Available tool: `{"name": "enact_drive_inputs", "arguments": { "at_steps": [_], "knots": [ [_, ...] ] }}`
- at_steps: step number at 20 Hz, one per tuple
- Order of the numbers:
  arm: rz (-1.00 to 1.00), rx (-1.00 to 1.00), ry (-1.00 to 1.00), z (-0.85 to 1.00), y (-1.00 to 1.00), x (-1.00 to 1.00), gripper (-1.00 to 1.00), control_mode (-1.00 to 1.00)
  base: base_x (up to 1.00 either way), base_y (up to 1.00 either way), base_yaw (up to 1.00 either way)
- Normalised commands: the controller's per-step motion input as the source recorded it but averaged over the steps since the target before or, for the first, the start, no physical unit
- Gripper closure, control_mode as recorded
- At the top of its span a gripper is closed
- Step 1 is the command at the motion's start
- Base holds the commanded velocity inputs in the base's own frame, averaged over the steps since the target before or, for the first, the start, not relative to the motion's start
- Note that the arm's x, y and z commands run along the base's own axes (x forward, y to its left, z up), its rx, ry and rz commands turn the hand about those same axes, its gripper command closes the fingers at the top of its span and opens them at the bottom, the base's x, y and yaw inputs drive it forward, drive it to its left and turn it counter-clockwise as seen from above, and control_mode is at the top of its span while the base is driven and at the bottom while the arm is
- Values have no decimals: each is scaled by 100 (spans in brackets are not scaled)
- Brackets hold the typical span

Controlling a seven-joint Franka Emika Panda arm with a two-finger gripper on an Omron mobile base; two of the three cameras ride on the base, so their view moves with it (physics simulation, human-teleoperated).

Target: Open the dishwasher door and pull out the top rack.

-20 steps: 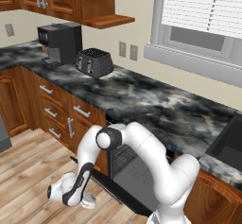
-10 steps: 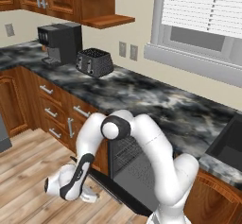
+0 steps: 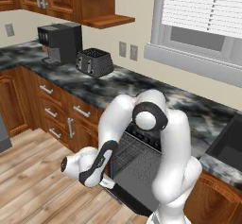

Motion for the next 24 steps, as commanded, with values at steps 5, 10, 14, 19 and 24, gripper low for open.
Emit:
{"name": "enact_drive_inputs", "arguments": {
  "at_steps": [5, 10, 14, 19, 24],
  "knots": [
    [0, 13, 11, 94, -48, -37, -100, -100, 0, 0, 0],
    [-3, 9, 5, 23, -94, 0, -100, -100, 0, 0, 0],
    [-4, 6, 12, 61, -90, 3, -100, -100, 0, 0, 0],
    [-5, 0, 29, 47, -66, -2, -100, -100, 0, 0, 0],
    [-3, -15, 35, -64, -1, 15, -100, -100, 0, 0, 0]
  ]
}}
